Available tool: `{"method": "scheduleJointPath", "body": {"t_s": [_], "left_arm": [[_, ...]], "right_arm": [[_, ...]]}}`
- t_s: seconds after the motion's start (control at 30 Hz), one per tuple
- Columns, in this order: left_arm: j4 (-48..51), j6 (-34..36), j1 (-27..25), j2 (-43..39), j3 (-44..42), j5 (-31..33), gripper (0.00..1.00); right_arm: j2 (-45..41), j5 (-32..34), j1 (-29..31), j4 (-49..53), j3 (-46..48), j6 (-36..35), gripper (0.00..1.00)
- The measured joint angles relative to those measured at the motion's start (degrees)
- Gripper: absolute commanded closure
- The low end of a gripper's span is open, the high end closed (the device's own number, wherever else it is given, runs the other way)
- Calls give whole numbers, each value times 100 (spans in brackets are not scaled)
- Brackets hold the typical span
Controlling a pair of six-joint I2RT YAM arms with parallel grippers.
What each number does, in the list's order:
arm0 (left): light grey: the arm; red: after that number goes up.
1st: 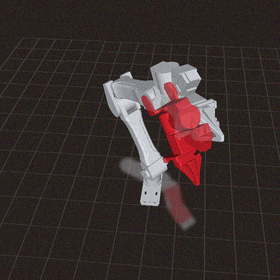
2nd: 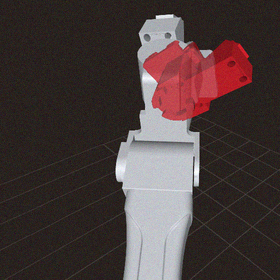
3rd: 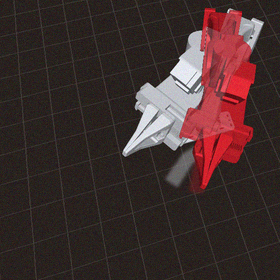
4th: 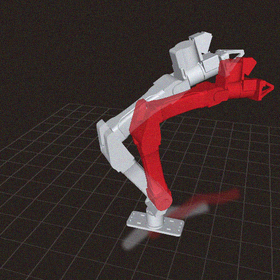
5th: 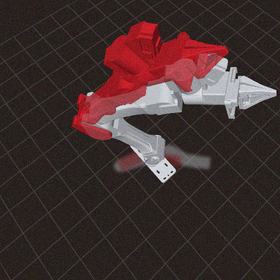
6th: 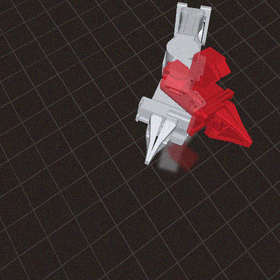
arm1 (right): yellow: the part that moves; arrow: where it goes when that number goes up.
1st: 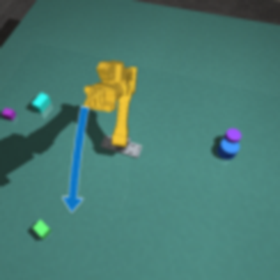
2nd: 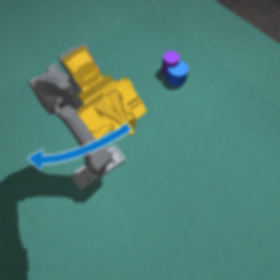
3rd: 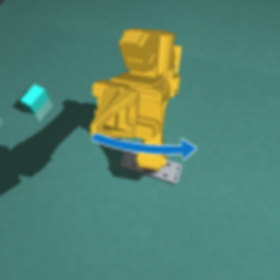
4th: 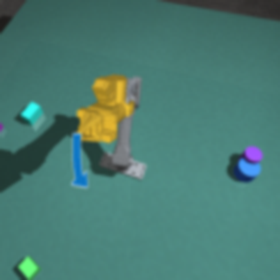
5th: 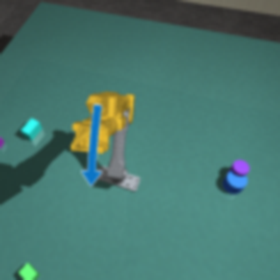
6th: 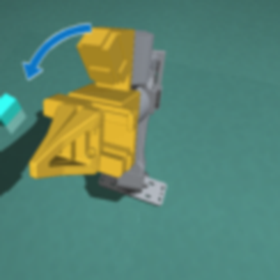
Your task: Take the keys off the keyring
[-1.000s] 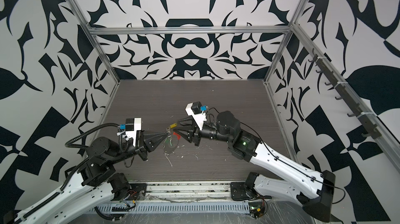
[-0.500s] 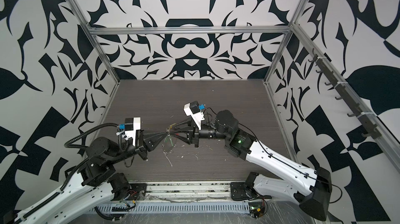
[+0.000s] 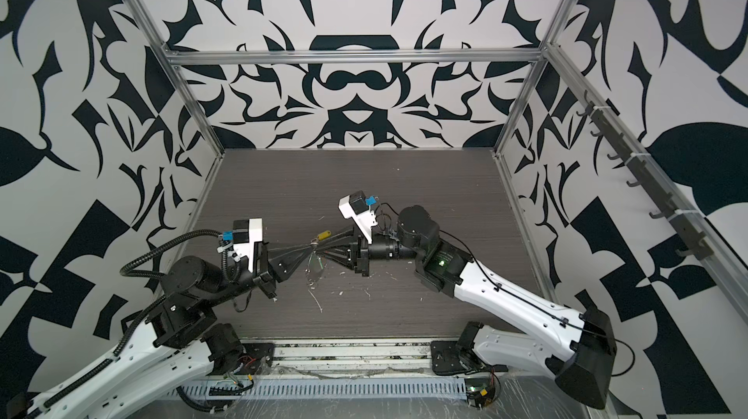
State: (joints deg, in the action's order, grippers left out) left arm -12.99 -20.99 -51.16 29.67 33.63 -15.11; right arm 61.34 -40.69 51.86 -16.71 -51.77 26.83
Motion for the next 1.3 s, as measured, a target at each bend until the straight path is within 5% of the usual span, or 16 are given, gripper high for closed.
{"method": "scheduleJointPath", "body": {"t_s": [0.13, 0.23, 0.4, 0.5, 0.83, 1.3], "left_arm": [[-11, -9, 0, 26, 0, 15, 100], [-15, -31, 2, 48, 0, 13, 100], [245, -79, 2, 22, 31, -22, 64], [660, -136, 2, -39, 170, -61, 59], [2422, -85, 2, 820, 1445, -868, 73], [3510, 4, 2, 1405, 1860, -1329, 86]], "right_arm": [[15, -35, -2, -42, 4, 2, 100], [9, -33, -2, -24, 4, -9, 100], [-70, -11, -2, 540, -44, -256, 100], [-101, -13, -9, 1390, -247, -557, 100], [127, -210, -127, 4072, -1523, -1829, 100], [518, -323, -127, 5313, -1998, -2356, 100]]}}
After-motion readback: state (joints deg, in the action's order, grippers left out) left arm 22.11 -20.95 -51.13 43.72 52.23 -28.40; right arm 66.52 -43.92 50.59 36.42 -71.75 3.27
